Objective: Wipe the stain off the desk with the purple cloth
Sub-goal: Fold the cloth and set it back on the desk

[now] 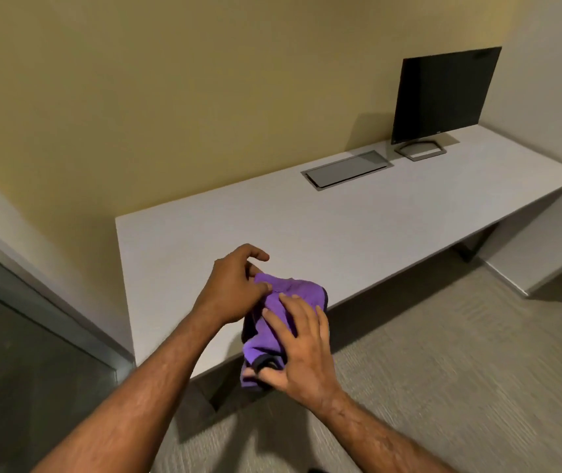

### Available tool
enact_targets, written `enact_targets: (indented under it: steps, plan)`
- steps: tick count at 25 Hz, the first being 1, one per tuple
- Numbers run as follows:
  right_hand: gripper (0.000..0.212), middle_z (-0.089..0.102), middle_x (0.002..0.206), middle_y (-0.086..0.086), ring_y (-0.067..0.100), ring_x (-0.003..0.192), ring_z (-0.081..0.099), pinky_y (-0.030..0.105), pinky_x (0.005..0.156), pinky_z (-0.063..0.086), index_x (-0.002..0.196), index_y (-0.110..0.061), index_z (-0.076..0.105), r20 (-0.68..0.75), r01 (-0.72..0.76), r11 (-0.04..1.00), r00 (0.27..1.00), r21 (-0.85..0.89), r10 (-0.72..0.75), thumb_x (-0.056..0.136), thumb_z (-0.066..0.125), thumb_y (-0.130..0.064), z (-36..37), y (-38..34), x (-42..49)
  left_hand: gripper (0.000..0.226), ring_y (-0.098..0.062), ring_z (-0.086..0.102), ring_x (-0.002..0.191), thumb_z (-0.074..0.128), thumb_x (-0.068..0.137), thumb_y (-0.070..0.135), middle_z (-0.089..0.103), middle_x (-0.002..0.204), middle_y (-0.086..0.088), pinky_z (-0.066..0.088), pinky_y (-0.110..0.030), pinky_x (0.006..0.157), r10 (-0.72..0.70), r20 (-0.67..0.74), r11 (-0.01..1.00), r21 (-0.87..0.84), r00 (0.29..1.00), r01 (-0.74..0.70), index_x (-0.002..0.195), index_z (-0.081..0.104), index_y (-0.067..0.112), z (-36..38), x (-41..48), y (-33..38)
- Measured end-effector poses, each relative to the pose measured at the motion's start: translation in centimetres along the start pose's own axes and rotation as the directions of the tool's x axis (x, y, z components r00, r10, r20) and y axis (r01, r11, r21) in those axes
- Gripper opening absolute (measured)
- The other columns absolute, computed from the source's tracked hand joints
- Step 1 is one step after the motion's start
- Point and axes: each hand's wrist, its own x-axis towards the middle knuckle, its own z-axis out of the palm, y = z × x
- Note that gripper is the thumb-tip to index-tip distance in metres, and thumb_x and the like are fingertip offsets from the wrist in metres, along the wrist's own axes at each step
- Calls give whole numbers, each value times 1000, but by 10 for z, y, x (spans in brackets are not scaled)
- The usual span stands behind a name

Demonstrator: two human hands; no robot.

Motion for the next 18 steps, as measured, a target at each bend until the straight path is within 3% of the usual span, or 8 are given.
enact_targets:
  steps: [1,3,6,9,10,13,18]
  plan:
    - [94,29,159,4,25,148,24,62,117,14,148,-34,35,32,-31,1000,999,3,31,72,62,-80,-4,4,-2,38,-10,64,79,74,79,13,68,87,1,51,-20,69,91,16,992,86,996,-92,109,57,30,1,5,13]
    - [91,30,158,2,20,147,25,59,118,10,149,-38,32,49,-107,994,993,14,106,74,52,-86,-12,18,-3,35,-12,63,84,69,84,15,68,93,3,51,-27,78,227,58,948,216,972,-234,112,56,31,4,16,37]
    - [67,47,143,-7,11,133,40,55,116,28,140,-37,40,-26,-333,928,940,166,341,84,63,-64,-24,55,10,33,-16,63,89,62,87,11,69,97,4,54,-35,83,342,75,874,340,937,-346,114,56,29,1,40,64]
    - [71,46,143,-5,12,131,40,53,113,32,140,-30,41,-21,-538,744,805,396,593,81,76,-46,-40,104,51,33,-18,62,92,63,85,7,69,96,5,53,-40,83,402,8,844,385,916,-374,111,58,27,-9,69,85]
    - [76,44,145,-4,14,133,39,51,113,31,141,-28,40,-34,-540,732,795,416,606,79,78,-47,-47,122,69,32,-18,61,92,64,85,7,69,95,5,52,-39,81,427,-8,834,390,904,-390,110,58,26,-11,80,93]
    - [84,44,146,-6,11,132,39,41,108,27,143,-30,38,-84,-424,794,859,436,505,74,82,-48,-69,167,117,32,-14,58,91,66,85,8,67,92,11,48,-32,78,511,-49,798,398,858,-452,108,58,29,-11,111,111]
    - [67,58,128,-17,8,121,53,48,106,45,132,-35,50,161,-319,729,946,606,280,75,85,-36,-88,224,165,32,-10,59,91,70,85,11,62,91,22,45,-20,77,525,-153,818,362,837,-447,107,58,31,7,149,123]
